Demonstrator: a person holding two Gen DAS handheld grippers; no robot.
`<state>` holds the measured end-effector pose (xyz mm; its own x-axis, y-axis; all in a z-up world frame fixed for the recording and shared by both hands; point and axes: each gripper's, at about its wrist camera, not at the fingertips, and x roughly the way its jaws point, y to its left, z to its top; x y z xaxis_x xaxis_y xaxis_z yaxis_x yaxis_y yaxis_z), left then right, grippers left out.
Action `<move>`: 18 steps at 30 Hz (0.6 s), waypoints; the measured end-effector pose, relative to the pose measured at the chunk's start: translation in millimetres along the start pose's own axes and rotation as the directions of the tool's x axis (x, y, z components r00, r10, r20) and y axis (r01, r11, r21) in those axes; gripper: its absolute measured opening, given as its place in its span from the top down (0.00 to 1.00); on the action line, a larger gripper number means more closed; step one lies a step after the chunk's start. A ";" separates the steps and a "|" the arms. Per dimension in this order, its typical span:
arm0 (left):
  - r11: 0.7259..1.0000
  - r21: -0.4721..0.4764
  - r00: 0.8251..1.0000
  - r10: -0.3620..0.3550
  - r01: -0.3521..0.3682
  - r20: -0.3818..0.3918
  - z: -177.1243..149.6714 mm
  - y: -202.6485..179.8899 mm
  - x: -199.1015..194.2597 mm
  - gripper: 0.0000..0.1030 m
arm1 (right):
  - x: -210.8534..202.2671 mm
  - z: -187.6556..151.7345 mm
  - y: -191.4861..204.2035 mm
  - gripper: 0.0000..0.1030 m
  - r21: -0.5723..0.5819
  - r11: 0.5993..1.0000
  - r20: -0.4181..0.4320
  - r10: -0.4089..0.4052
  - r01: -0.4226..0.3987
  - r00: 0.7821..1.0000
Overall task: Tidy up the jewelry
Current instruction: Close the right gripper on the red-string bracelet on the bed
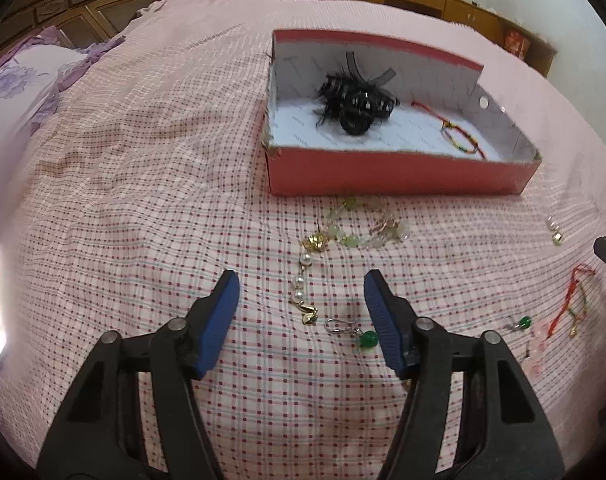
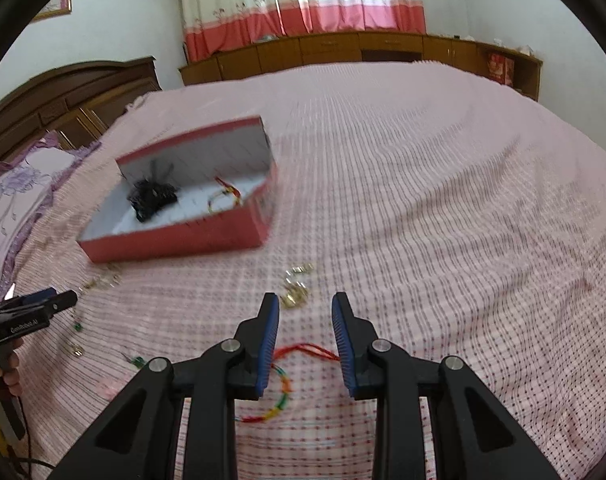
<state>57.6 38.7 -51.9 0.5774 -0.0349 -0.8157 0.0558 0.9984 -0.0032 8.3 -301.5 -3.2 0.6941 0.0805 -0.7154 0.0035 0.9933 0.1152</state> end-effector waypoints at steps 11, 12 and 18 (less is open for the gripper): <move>0.999 -0.016 0.998 -0.029 0.029 -0.052 -4.0 2.3 23.2 0.65 | 14.1 -16.3 -12.6 0.71 -0.001 1.000 -0.061 0.006 -0.006 0.998; 0.999 -0.014 0.998 -0.029 0.029 -0.048 -4.1 1.9 23.2 0.70 | 13.8 -18.1 -13.8 0.70 -0.001 1.000 -0.065 0.009 -0.009 0.998; 0.999 -0.006 0.998 -0.046 0.046 -0.033 -6.3 2.1 18.4 0.97 | 13.6 -22.7 -17.7 0.70 0.012 1.000 -0.076 0.027 -0.027 0.997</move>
<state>63.2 40.4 -70.6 0.5467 -0.0791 -0.8336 0.0775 0.9960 -0.0437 1.3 -316.2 -30.5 0.6372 0.1138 -0.7622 -0.0061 0.9898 0.1427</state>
